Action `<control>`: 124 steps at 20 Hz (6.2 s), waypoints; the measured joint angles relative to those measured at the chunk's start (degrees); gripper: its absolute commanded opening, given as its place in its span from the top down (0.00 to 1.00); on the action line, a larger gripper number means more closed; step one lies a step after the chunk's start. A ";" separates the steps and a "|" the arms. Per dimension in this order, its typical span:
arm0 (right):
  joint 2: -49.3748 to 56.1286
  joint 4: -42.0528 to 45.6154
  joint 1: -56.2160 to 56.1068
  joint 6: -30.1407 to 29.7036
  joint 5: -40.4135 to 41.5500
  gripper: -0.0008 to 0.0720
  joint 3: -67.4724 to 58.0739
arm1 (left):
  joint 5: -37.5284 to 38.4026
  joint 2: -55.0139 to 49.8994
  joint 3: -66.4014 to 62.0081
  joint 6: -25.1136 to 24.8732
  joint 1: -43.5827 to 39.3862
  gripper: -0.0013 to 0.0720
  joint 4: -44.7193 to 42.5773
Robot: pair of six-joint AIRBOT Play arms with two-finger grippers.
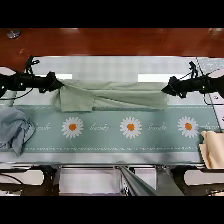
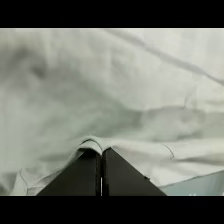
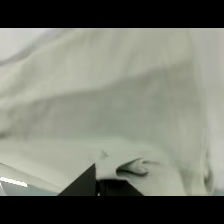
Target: Fold the shirts.
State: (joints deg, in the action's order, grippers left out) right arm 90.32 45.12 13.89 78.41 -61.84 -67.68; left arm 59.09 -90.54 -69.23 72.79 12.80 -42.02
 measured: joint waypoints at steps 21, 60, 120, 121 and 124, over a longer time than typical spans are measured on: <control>11.37 5.81 10.84 2.60 -14.88 0.14 -16.50 | 21.57 -4.44 -11.08 5.22 7.41 0.03 -11.50; -46.25 18.16 1.25 7.45 -18.25 0.93 11.26 | -10.62 -15.13 -18.23 6.51 -56.52 0.95 0.79; -31.78 -4.83 -24.35 21.57 23.82 0.14 41.38 | -9.60 43.43 36.33 -0.13 -6.73 0.94 -2.16; -29.14 -6.12 -25.44 20.57 24.59 0.14 40.44 | -9.60 43.41 36.37 -0.13 -6.80 0.94 -2.14; -20.96 -9.66 -28.85 18.05 25.22 0.26 35.98 | -9.62 43.39 36.37 -0.13 -6.84 0.94 -2.10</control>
State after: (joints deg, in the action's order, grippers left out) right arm 69.36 35.46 -14.96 96.47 -36.62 -31.70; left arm 49.47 -47.16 -32.86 72.66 5.96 -44.12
